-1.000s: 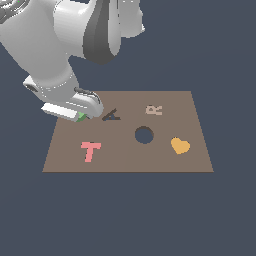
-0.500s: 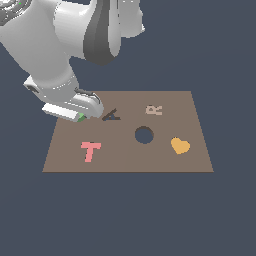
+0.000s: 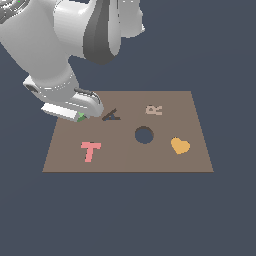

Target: Insert a designated object into the corresponding slot on a board.

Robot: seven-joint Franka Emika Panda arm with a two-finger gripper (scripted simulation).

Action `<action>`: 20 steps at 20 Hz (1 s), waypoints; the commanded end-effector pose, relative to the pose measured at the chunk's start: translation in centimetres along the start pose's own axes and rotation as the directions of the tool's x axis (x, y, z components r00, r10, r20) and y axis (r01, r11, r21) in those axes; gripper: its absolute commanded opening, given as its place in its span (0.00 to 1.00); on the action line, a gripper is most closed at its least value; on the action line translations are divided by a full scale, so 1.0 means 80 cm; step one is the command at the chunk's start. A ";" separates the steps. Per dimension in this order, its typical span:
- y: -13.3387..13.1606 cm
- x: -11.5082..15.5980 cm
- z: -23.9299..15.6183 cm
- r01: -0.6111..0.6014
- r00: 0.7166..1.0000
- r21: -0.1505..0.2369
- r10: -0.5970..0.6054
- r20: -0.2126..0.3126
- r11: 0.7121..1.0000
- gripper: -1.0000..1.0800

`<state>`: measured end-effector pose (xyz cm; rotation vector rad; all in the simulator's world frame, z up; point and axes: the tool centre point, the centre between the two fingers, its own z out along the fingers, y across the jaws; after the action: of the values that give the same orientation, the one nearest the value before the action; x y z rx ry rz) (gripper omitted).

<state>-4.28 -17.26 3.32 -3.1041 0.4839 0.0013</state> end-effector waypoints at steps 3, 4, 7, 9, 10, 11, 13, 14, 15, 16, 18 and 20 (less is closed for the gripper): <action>-0.003 0.005 0.000 0.031 1.000 0.000 -0.031 0.000 1.000 0.00; -0.005 0.007 0.000 0.044 0.999 0.000 -0.044 0.000 0.999 0.00; -0.010 0.014 -0.001 0.094 0.996 0.000 -0.094 0.000 0.996 0.00; -0.016 0.020 -0.001 0.137 0.991 0.000 -0.137 0.000 0.991 0.00; -0.019 0.024 -0.001 0.162 0.987 0.000 -0.162 -0.001 0.987 0.00; -0.022 0.027 -0.001 0.188 0.982 -0.001 -0.188 -0.001 0.982 0.00; -0.030 0.035 -0.002 0.247 0.969 -0.001 -0.247 -0.001 0.969 0.00; -0.035 0.039 -0.002 0.278 0.960 -0.001 -0.278 -0.001 0.960 0.00; -0.040 0.043 -0.002 0.312 0.950 -0.001 -0.312 -0.001 0.950 0.00; -0.046 0.047 -0.002 0.347 0.938 -0.001 -0.347 -0.001 0.938 0.00; -0.058 0.055 -0.003 0.422 0.907 -0.001 -0.422 -0.001 0.907 0.00; -0.073 0.063 -0.003 0.501 0.865 -0.001 -0.501 -0.001 0.865 0.00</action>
<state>1.58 -13.95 3.53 -3.1338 -0.2333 0.0010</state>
